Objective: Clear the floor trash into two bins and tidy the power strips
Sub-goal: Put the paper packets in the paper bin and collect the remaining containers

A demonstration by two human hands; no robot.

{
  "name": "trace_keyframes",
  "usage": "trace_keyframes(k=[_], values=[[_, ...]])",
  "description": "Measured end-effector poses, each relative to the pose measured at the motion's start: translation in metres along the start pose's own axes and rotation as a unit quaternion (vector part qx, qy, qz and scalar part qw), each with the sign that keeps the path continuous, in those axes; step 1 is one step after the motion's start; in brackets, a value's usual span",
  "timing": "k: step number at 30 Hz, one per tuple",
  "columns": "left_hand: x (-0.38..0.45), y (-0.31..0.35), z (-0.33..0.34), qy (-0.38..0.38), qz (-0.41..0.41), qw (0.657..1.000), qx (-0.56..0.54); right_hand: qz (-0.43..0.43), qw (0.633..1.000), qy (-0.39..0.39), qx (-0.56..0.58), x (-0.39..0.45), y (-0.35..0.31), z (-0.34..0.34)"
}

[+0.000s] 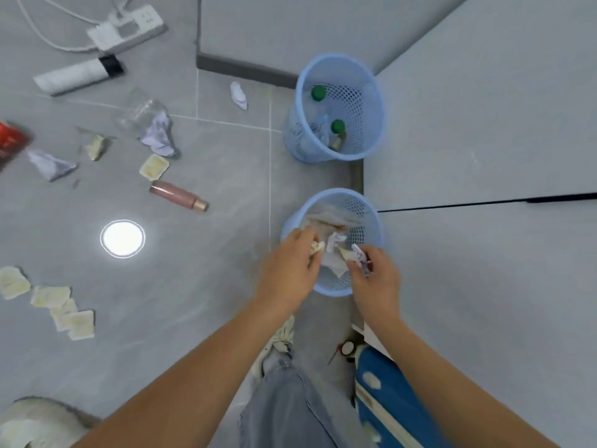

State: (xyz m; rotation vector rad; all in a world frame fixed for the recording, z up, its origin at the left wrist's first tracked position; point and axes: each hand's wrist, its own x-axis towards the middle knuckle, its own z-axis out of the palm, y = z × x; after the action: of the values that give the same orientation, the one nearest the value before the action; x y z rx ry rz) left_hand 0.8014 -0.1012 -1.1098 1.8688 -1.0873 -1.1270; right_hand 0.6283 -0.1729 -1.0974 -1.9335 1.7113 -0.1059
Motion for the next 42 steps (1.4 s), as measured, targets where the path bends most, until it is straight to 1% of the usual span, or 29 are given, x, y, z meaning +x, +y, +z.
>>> trace_keyframes(k=[1, 3, 5, 7, 9, 11, 14, 18, 20, 23, 28, 31, 33, 35, 36, 38, 40, 42], values=[[0.01, 0.006, 0.014, -0.018, 0.002, 1.0, 0.002, 0.001, 1.0, 0.005, 0.005, 0.012, 0.01, -0.004], [0.025, 0.009, 0.035, -0.056, -0.006, 0.998, -0.002, 0.024, 1.0, -0.013, 0.005, 0.034, 0.024, -0.007], [0.029, 0.0, 0.047, -0.069, -0.024, 0.997, 0.014, 0.041, 0.996, -0.03, -0.074, 0.047, 0.035, -0.006], [0.018, -0.02, 0.044, -0.051, -0.035, 0.997, 0.044, 0.01, 0.989, -0.024, -0.144, 0.044, 0.037, -0.003], [-0.007, -0.048, 0.027, -0.025, -0.054, 0.996, 0.071, -0.05, 0.989, -0.02, -0.136, 0.025, 0.025, 0.008], [-0.04, -0.081, -0.003, -0.005, -0.099, 0.99, 0.101, -0.104, 0.988, -0.044, -0.102, -0.001, 0.003, 0.03], [-0.095, -0.139, -0.059, 0.025, -0.186, 0.972, 0.14, -0.168, 0.974, -0.135, -0.068, -0.045, -0.041, 0.083], [-0.166, -0.222, -0.131, 0.068, -0.298, 0.938, 0.161, -0.239, 0.937, -0.247, -0.063, -0.094, -0.113, 0.178], [-0.193, -0.263, -0.156, 0.09, -0.337, 0.924, 0.155, -0.268, 0.915, -0.292, -0.075, -0.109, -0.145, 0.231], [-0.218, -0.319, -0.179, 0.127, -0.366, 0.91, 0.147, -0.305, 0.887, -0.328, -0.113, -0.123, -0.183, 0.308], [-0.228, -0.395, -0.193, 0.181, -0.378, 0.899, 0.124, -0.362, 0.836, -0.373, -0.177, -0.144, -0.209, 0.412], [-0.217, -0.43, -0.203, 0.209, -0.355, 0.901, 0.14, -0.399, 0.813, -0.376, -0.194, -0.153, -0.209, 0.452], [-0.206, -0.448, -0.209, 0.197, -0.321, 0.909, 0.177, -0.44, 0.803, -0.351, -0.194, -0.153, -0.207, 0.47], [-0.195, -0.462, -0.215, 0.161, -0.283, 0.923, 0.207, -0.476, 0.791, -0.335, -0.19, -0.149, -0.207, 0.483], [-0.19, -0.468, -0.217, 0.141, -0.267, 0.929, 0.215, -0.488, 0.781, -0.34, -0.194, -0.145, -0.208, 0.488], [-0.183, -0.477, -0.218, 0.113, -0.249, 0.936, 0.222, -0.51, 0.749, -0.359, -0.224, -0.138, -0.209, 0.496], [-0.181, -0.483, -0.215, 0.099, -0.244, 0.937, 0.231, -0.532, 0.718, -0.367, -0.259, -0.13, -0.21, 0.5], [-0.181, -0.486, -0.21, 0.106, -0.235, 0.934, 0.249, -0.543, 0.708, -0.355, -0.28, -0.121, -0.209, 0.499]])
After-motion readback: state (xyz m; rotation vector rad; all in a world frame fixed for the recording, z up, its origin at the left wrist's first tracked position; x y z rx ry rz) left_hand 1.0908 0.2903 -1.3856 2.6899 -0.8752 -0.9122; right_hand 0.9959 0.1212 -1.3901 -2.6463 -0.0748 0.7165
